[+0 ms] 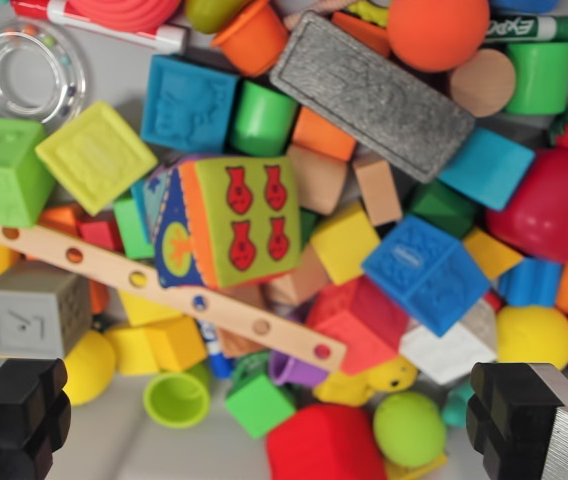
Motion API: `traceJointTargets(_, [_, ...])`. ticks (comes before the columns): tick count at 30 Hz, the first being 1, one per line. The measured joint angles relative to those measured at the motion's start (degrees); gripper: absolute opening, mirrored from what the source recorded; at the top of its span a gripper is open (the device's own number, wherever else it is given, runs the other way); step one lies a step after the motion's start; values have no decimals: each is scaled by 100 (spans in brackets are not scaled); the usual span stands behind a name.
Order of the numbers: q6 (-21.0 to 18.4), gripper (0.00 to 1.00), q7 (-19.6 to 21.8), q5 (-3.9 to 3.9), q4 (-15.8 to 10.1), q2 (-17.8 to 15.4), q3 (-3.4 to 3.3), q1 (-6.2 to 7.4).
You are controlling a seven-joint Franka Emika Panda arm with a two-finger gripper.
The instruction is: Pick an object from the bin
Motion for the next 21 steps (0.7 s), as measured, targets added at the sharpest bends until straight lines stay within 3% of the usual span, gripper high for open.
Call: traceJointTargets(21, [47,100,-299,-1,-63,1,5,4])
